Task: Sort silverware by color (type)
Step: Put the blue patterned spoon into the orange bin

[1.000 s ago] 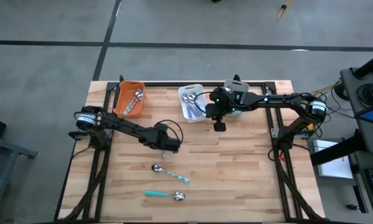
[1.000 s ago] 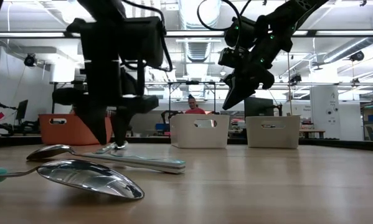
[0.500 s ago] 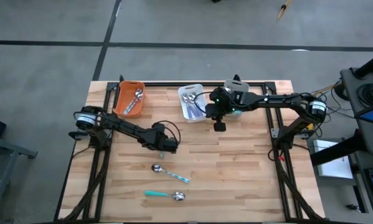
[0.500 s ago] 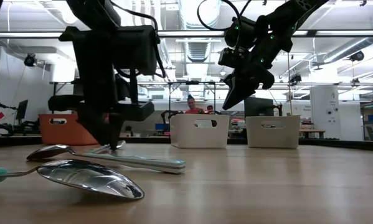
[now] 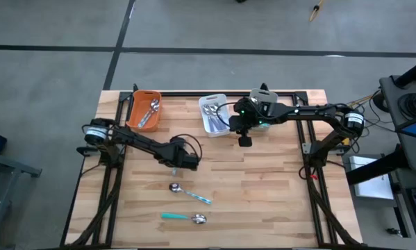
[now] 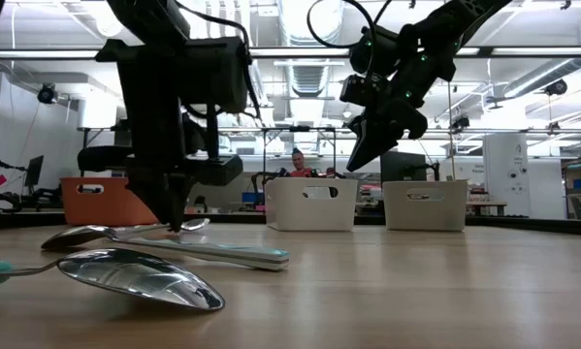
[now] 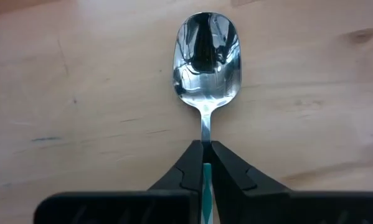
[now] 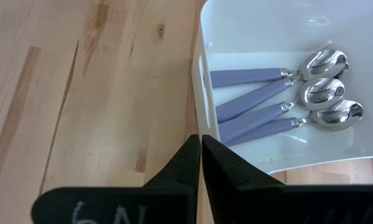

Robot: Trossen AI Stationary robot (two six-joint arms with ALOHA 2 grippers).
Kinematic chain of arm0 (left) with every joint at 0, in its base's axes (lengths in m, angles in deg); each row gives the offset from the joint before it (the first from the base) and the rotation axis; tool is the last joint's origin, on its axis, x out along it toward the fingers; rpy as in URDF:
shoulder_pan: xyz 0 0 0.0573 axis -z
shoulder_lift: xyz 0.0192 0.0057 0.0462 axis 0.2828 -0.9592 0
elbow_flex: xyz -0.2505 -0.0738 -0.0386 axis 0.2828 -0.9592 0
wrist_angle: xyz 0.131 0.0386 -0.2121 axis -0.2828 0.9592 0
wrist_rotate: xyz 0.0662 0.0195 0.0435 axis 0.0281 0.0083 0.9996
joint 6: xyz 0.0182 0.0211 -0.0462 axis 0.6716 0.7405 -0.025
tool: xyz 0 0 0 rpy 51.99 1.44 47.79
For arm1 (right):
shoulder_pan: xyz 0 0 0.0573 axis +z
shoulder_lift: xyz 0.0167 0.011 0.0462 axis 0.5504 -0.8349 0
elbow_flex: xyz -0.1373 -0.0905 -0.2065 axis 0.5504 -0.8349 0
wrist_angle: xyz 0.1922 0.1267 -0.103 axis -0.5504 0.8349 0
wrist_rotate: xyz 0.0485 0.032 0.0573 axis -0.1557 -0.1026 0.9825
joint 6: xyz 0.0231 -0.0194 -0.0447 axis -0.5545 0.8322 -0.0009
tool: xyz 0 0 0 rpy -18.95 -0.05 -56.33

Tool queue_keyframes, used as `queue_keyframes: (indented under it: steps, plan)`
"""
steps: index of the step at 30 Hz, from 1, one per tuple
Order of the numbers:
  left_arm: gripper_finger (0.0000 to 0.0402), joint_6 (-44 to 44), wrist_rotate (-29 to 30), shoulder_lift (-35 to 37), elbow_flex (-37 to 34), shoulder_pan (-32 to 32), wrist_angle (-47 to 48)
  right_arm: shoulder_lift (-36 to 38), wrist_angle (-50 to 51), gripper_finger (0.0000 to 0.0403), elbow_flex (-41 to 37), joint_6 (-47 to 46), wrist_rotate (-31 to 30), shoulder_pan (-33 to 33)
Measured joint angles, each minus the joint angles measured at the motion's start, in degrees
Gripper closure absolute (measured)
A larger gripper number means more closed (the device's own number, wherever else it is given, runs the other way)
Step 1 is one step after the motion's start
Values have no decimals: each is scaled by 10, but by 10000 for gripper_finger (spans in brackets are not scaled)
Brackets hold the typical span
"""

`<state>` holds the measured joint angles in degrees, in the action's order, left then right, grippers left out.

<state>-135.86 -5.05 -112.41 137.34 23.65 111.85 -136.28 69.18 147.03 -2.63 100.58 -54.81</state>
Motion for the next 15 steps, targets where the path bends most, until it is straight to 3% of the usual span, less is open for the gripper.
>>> queue_keyframes:
  steps: [6,15]
  plan:
    - [400,27,1,41,5,-1,18,0,1,394,0,0,0,0]
    - [401,71,31,167,5,-23,109,0,-1,394,0,2,0,0]
